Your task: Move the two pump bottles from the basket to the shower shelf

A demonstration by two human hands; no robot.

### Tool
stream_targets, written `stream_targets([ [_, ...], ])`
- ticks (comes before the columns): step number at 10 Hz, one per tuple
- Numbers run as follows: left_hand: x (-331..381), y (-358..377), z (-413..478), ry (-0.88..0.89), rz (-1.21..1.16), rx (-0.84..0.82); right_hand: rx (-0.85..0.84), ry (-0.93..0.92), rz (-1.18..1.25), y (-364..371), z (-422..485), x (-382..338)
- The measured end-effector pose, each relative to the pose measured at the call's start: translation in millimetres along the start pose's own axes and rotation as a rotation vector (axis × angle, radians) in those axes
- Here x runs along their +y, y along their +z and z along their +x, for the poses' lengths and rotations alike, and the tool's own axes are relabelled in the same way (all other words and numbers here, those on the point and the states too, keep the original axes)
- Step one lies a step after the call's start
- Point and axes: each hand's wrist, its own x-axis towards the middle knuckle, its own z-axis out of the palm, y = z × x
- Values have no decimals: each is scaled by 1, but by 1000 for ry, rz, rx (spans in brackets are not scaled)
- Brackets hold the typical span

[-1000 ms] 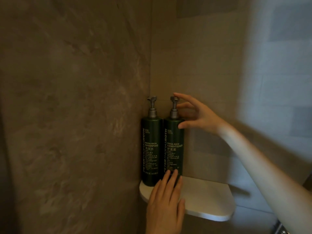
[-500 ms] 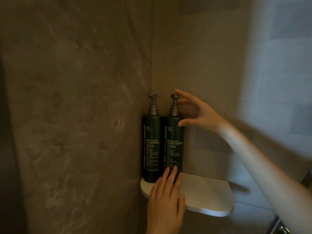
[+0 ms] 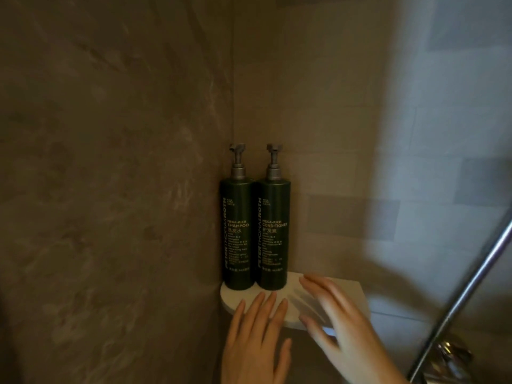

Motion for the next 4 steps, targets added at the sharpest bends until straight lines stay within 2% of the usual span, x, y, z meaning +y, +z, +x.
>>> stream_targets([
  [2, 14, -17, -4, -98, -46, 1, 0, -96, -155, -11, 6, -9],
  [3, 16, -33, 3, -75, 22, 29, 29, -205, -267, -26, 13, -8],
  [4, 26, -62, 16, -118, 29, 42, -22, -200, -277, -47, 16, -11],
])
